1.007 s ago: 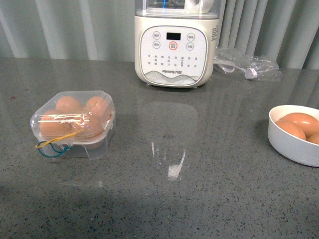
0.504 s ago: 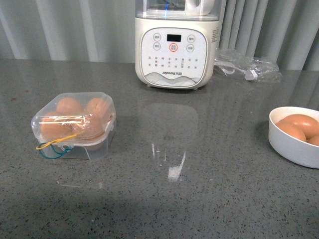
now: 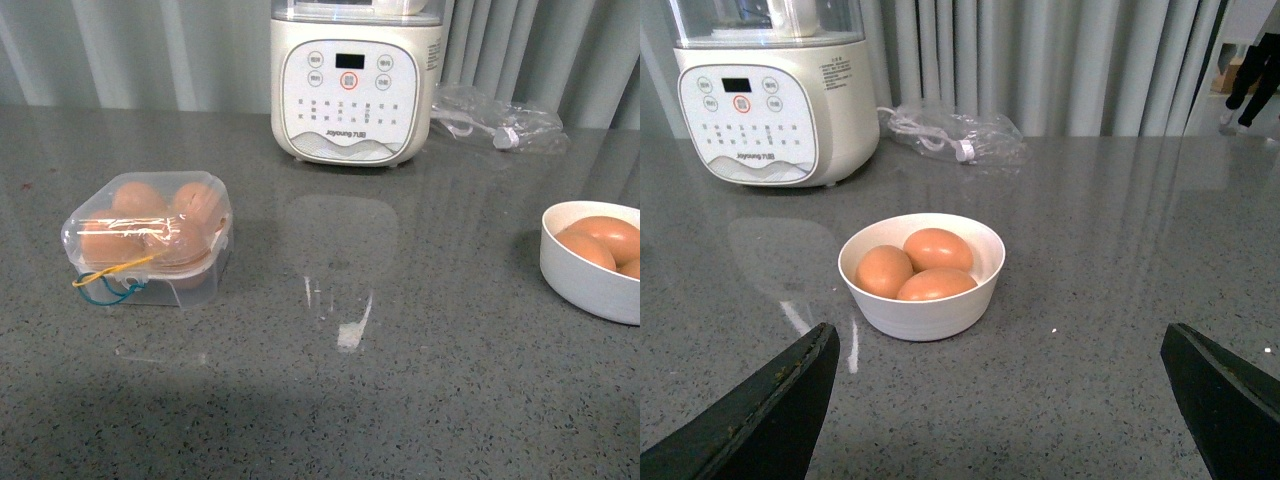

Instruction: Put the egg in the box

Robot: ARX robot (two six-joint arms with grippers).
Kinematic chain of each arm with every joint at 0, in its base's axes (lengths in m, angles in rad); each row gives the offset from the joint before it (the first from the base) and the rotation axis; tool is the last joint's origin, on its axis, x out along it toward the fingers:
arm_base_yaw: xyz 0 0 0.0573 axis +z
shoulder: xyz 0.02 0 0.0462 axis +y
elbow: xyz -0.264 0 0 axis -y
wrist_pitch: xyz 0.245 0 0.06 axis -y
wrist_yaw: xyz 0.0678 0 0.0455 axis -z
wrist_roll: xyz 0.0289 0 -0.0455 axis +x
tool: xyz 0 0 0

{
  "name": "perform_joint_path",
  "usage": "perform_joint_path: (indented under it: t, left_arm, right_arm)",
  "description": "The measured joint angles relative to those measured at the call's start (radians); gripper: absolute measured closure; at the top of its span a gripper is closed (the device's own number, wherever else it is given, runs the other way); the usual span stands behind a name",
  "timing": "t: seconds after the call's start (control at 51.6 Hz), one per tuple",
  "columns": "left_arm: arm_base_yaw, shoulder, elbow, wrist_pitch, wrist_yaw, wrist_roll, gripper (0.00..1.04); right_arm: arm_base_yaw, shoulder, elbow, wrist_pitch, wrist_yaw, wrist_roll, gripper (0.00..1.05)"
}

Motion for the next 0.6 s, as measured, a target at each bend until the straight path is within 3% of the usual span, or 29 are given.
perform_joint_path:
  t: [0.6]
  left_arm:
    - [0.0, -0.195, 0.0, -0.193, 0.0, 0.0, 1.01]
  right_arm:
    - [0.0, 0.0, 0.0, 0.0, 0.0, 0.0, 0.07]
